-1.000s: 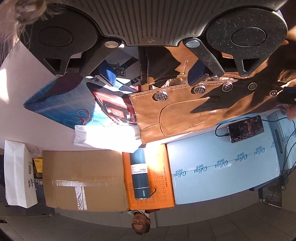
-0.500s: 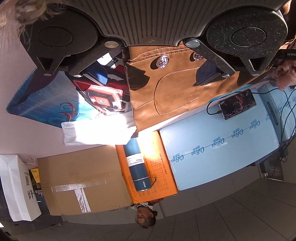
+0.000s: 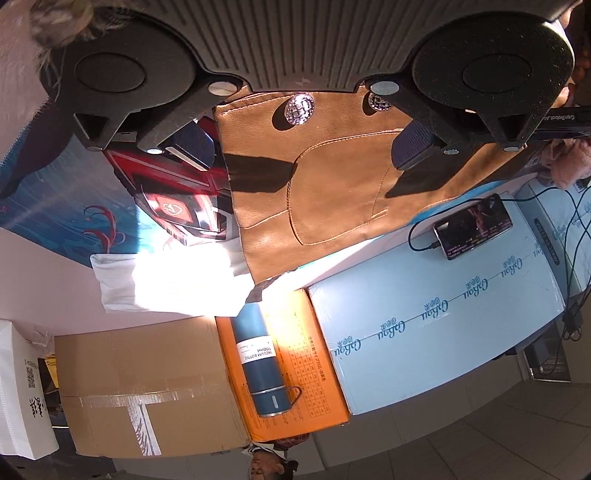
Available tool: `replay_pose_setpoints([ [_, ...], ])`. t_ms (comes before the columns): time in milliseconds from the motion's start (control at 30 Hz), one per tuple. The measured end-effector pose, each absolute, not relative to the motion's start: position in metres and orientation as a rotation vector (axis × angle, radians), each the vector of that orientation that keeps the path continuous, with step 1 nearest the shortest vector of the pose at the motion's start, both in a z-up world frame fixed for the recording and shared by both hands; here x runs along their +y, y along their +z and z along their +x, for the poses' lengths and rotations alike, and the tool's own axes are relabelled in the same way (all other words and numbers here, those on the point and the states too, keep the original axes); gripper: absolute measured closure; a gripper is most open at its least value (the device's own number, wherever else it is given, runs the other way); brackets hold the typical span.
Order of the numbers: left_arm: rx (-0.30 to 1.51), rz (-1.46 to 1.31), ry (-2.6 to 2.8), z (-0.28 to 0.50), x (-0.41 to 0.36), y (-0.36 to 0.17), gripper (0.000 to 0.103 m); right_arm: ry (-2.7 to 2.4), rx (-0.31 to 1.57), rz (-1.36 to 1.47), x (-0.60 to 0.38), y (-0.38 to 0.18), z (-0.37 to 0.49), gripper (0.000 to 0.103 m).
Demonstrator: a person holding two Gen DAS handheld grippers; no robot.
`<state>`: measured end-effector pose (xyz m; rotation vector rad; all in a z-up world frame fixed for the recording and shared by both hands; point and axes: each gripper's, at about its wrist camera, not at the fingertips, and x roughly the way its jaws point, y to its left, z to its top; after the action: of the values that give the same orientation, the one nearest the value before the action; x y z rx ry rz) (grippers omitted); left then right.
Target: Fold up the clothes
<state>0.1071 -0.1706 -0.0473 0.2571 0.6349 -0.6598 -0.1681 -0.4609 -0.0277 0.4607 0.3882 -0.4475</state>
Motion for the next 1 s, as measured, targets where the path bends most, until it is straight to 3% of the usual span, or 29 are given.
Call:
replay_pose_setpoints([
  [267,0.622,0.189,-0.690,0.108,-0.161,-0.043,0.008,-0.488,0.388,0.521,-0.470,-0.040,-0.171,0.000],
  [500,0.326,0.047,-0.763,0.067,-0.123,-0.006,0.005,-0.466,0.341,0.520,-0.467,-0.045,-0.176,0.000],
  [767,0.038,0.276,-0.883,-0.018,-0.074,0.000,0.001,-0.376,0.226,0.555,-0.468,-0.042,-0.190,0.000],
  [1000,0.057,0.466,-1.019,-0.073,-0.055,-0.013,0.000,-0.308,0.093,0.420,-0.447,-0.035,-0.201,0.000],
])
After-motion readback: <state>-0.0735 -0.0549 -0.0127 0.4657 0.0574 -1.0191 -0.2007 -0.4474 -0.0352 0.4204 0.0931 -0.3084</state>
